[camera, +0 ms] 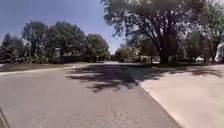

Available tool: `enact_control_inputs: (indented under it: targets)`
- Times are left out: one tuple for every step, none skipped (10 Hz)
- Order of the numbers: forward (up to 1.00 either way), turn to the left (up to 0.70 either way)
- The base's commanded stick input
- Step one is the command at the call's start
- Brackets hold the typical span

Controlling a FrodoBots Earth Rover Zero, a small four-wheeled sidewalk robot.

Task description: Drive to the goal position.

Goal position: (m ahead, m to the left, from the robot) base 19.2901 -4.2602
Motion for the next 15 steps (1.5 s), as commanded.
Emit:
enact_control_inputs:
  targets:
    - [0.70,0.00]
    - [0.70,0.00]
    - [0.70,0.00]
    - [0.70,0.00]
    - [0.70,0.00]
    - [0.70,0.00]
    - [0.70,0.00]
    - [0.70,0.00]
    - [0.70,0.00]
    - [0.70,0.00]
    - [0.70,-0.04]
    - [0.70,-0.15]
    - [0.70,-0.28]
    - [0.70,-0.29]
    - [0.70,-0.19]
